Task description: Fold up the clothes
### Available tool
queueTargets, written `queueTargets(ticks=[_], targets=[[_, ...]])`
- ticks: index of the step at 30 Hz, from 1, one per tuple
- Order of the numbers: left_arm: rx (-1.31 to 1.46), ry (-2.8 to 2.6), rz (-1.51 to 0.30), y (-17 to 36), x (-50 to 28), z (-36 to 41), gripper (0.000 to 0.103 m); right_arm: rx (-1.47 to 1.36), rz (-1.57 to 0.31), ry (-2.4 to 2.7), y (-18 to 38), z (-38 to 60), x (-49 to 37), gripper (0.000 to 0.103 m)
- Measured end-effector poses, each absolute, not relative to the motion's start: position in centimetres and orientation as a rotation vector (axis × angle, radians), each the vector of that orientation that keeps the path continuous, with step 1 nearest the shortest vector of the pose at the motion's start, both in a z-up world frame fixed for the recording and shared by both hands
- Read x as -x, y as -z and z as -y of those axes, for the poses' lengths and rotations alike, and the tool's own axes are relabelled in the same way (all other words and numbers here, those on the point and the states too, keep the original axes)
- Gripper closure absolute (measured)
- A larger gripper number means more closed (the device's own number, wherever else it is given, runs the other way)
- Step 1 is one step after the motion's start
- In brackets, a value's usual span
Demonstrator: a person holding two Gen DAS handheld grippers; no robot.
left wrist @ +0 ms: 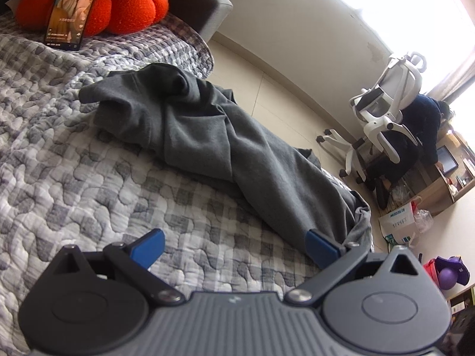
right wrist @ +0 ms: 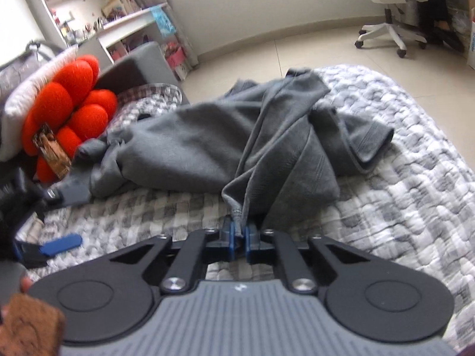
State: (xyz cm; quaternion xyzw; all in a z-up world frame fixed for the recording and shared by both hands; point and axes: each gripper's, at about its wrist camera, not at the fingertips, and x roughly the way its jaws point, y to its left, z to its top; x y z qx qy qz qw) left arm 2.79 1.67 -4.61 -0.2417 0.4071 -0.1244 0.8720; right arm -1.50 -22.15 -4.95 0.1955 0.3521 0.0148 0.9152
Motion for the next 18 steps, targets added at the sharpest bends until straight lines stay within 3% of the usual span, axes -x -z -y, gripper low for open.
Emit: queueTargets(ticks=[12, 18], targets=[[0.493, 0.296, -0.812, 5.3, -2.5, -0.6, 0.004, -0.383, -0.437, -0.088, -7.0, 25.3, 3.3, 0.096], [0.446, 0.264, -0.786, 5.3, -2.4, -0.3, 0.002, -0.353, -0.438, -0.013, -7.1, 27.0, 2.3, 0.096]])
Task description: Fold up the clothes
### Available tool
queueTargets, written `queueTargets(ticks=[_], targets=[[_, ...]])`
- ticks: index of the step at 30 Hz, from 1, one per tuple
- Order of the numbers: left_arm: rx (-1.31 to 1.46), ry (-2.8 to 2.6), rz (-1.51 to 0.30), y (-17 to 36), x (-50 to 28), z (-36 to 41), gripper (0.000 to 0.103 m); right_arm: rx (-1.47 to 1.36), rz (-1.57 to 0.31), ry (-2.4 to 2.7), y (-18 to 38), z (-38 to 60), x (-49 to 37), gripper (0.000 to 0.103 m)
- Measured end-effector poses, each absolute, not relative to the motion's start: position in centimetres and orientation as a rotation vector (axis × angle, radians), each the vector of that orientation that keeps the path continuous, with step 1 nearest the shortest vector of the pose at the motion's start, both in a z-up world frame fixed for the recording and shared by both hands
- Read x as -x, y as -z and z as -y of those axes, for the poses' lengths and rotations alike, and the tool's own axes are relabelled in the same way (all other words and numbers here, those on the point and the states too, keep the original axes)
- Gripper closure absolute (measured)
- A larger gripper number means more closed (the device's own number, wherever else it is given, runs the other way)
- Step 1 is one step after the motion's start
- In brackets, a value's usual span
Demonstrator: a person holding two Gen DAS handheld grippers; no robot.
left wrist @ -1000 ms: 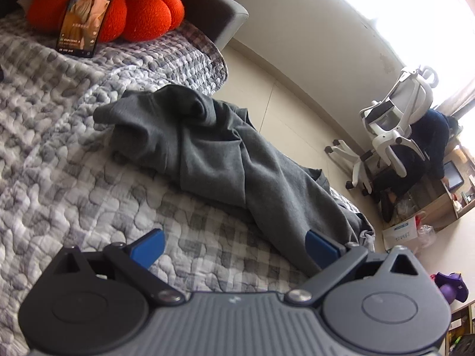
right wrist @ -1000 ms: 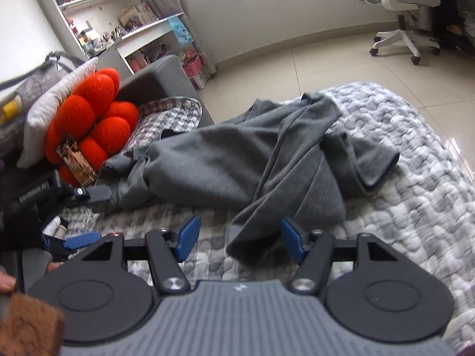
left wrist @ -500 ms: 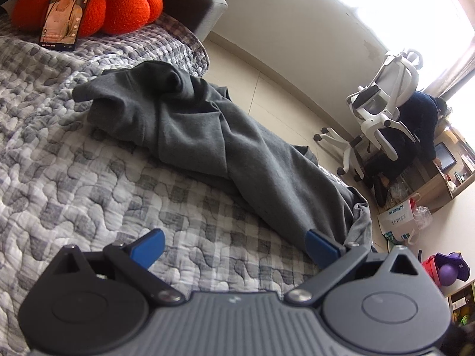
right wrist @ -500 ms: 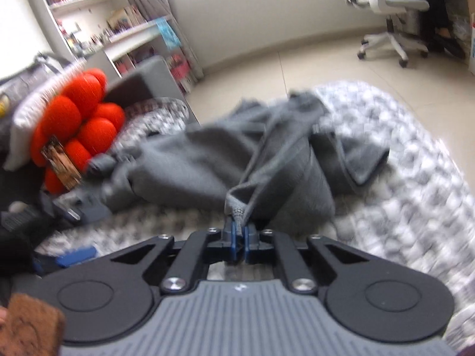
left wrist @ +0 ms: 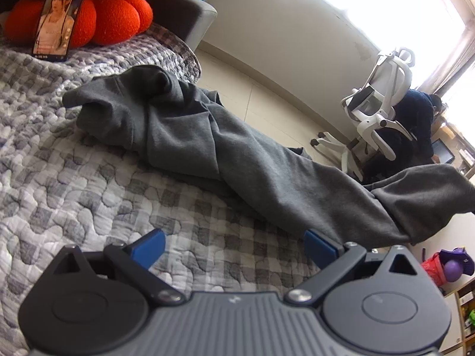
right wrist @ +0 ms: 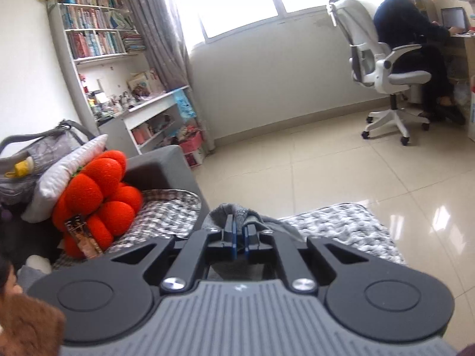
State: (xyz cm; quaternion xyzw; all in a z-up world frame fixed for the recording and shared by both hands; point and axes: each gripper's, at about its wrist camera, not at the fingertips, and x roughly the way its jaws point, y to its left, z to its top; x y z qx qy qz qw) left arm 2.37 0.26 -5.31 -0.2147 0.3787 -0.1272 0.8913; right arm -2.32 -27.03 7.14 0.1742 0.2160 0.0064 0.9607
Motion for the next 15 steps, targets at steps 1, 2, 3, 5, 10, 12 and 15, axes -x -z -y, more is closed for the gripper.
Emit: queueTargets(ticks=[1, 2, 3, 5, 10, 12, 15], targets=[[0.431, 0.255, -0.78, 5.3, -2.4, -0.2, 0.002, -0.354, -0.45, 0.001, -6.6, 27.3, 2.1, 0.096], [0.419, 0.248, -0.776, 5.3, -2.4, -0.3, 0.002, -0.36, -0.466, 0.015, -6.0, 27.7, 1.9, 0.096], [0.408, 0.241, -0.772, 5.3, -2.4, -0.3, 0.002, -0.364, -0.483, 0.029, -5.2, 28.0, 1.6, 0.096], [0.398, 0.238, -0.769, 5.4, -2.6, -0.5, 0.002, -0.372, -0.518, 0.061, -3.6, 28.7, 1.3, 0.096], [0.376, 0.227, -0.745, 5.5, -3.1, -1.0, 0.002, -0.387, -0.584, 0.105, -0.5, 29.8, 1.1, 0.095], [0.373, 0.22, -0.732, 5.6, -3.3, -1.2, 0.002, -0.394, -0.599, 0.109, 0.1, 30.1, 1.2, 0.091], [0.392, 0.205, -0.721, 5.9, -3.8, -1.6, 0.005, -0.394, -0.618, 0.114, 0.6, 30.7, 1.5, 0.089]])
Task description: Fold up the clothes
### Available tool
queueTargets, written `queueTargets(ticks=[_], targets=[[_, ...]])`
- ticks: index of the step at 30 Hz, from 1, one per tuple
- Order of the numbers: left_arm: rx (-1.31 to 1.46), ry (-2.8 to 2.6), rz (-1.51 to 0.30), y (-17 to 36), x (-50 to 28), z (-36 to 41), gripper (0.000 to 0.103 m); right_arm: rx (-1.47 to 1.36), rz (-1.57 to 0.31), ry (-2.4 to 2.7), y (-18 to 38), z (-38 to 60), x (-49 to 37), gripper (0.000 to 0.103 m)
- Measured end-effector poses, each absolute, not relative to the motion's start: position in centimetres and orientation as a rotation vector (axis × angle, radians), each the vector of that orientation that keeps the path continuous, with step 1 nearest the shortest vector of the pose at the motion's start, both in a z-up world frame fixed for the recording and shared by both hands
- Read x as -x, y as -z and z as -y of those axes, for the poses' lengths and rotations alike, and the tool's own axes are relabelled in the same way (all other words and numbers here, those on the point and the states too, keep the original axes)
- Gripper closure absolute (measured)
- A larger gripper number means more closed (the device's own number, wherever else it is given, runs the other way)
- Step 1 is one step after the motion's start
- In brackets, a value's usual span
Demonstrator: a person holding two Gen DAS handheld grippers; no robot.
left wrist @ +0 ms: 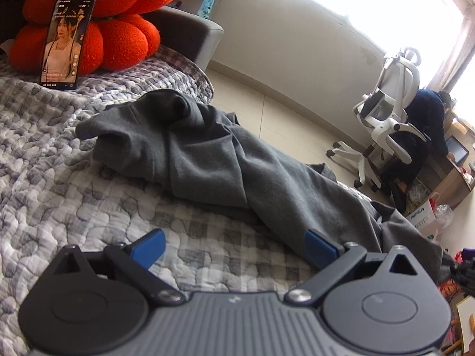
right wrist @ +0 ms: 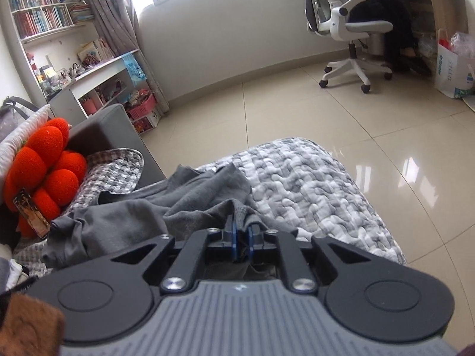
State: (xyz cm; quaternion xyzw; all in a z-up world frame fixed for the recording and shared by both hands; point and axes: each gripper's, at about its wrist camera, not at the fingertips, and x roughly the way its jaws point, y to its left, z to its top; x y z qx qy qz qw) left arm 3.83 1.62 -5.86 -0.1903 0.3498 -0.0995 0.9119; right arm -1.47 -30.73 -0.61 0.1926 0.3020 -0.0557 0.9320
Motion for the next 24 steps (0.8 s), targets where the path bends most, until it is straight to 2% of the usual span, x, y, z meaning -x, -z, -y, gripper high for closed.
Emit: queueTargets(ticks=[2, 9, 11, 12, 13, 20, 24], targets=[[0.414, 0.194, -0.72, 6.0, -4.3, -2.0, 0.008, -0.382, -0.611, 0.124, 0.4, 31.2, 1.8, 0.089], [0.476, 0.166, -0.699, 6.8, -6.0, -3.2, 0.031, -0.357, -0.566, 0.101, -0.8, 31.9, 2.8, 0.087], [0.475, 0.158, -0.687, 7.0, -6.3, -3.4, 0.037, -0.327, -0.552, 0.079, -1.2, 31.2, 2.9, 0.073], [0.47, 0.152, -0.679, 7.0, -6.4, -3.6, 0.04, -0.312, -0.538, 0.065, -1.4, 30.7, 3.0, 0.055], [0.466, 0.146, -0.674, 7.0, -6.5, -3.7, 0.042, -0.296, -0.525, 0.05, -1.6, 30.2, 3.0, 0.05], [0.481, 0.183, -0.653, 7.4, -7.1, -4.5, 0.069, -0.182, -0.455, -0.063, -2.6, 25.9, 2.3, 0.05], [0.472, 0.209, -0.661, 7.5, -7.1, -4.2, 0.092, -0.108, -0.487, -0.182, -1.3, 22.0, 1.0, 0.05]])
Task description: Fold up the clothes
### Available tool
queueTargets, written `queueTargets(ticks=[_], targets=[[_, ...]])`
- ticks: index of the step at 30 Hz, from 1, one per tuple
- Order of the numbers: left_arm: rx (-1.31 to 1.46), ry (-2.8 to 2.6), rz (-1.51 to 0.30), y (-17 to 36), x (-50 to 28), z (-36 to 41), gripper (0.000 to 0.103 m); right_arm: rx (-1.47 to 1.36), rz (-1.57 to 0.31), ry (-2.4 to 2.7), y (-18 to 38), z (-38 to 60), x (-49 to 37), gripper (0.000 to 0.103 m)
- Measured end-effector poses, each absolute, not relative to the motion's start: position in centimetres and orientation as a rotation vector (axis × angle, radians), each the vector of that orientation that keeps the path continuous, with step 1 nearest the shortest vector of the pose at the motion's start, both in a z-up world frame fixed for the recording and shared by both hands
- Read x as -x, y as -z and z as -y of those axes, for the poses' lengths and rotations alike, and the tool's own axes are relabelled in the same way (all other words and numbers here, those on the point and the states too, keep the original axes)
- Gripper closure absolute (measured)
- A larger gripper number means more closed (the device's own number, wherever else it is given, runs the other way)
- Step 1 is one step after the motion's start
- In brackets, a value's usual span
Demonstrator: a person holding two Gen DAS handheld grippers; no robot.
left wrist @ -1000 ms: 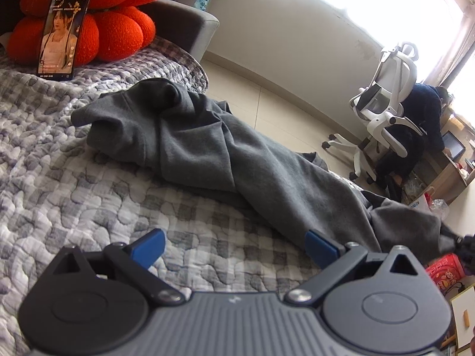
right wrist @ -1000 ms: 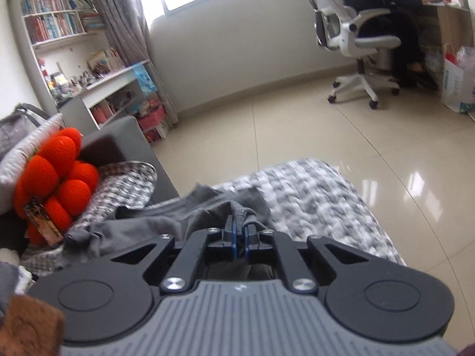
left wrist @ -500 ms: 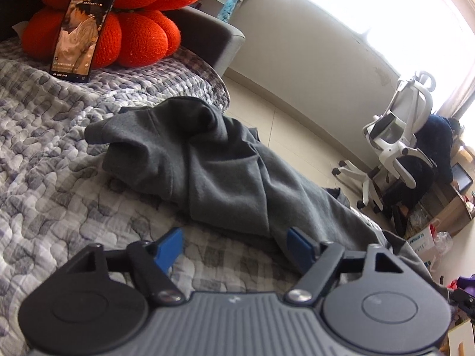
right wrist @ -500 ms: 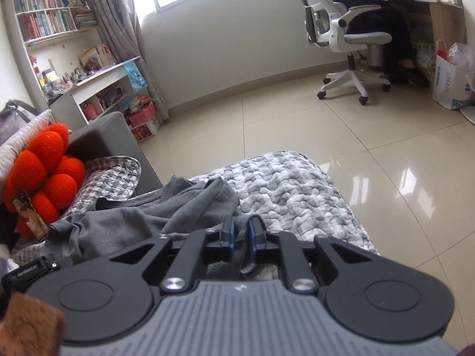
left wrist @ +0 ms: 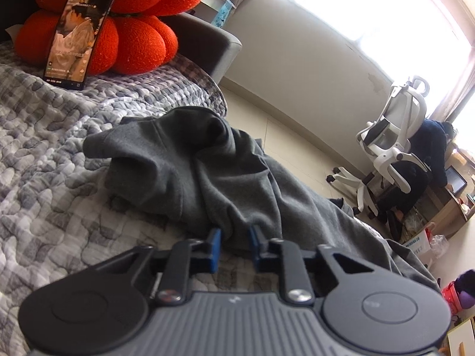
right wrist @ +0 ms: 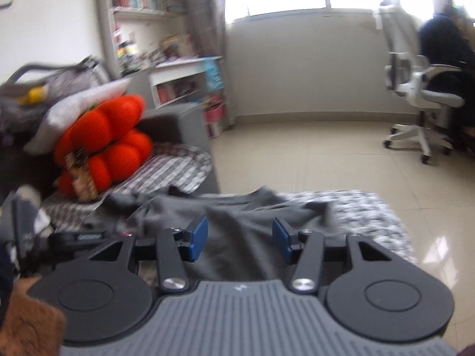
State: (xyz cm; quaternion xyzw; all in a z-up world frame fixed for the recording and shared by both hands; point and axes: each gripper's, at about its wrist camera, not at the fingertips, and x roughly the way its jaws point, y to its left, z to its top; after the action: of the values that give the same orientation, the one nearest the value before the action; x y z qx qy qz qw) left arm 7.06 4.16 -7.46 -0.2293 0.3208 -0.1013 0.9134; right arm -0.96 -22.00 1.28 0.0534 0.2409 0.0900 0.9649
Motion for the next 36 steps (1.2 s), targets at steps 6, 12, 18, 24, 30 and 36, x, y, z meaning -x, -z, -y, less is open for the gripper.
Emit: queueTargets(ticks=[6, 12, 18, 24, 30, 36], targets=[[0.477, 0.264, -0.631, 6.8, -6.6, -3.9, 0.103, 0.134, -0.582, -0.28, 3.4, 15.8, -2.0, 0.052], [0.426, 0.215, -0.61, 6.2, -6.3, -4.0, 0.1, 0.231, -0.643, -0.245, 7.0, 14.7, -4.6, 0.053], [0.387, 0.209, -0.625, 6.5, -6.5, -4.1, 0.058, 0.268, -0.623, -0.265, 7.8, 13.9, -4.1, 0.053], [0.389, 0.211, -0.669, 8.2, -7.0, -3.5, 0.056, 0.311, -0.572, -0.245, 8.5, 13.2, -4.1, 0.06], [0.356, 0.219, -0.601, 7.6, -6.1, -2.9, 0.088, 0.271, -0.491, -0.206, 7.4, 14.6, -3.6, 0.098], [0.382, 0.235, -0.47, 4.7, -4.3, -3.4, 0.098, 0.222, -0.374, -0.183, 4.1, 15.4, -2.3, 0.099]])
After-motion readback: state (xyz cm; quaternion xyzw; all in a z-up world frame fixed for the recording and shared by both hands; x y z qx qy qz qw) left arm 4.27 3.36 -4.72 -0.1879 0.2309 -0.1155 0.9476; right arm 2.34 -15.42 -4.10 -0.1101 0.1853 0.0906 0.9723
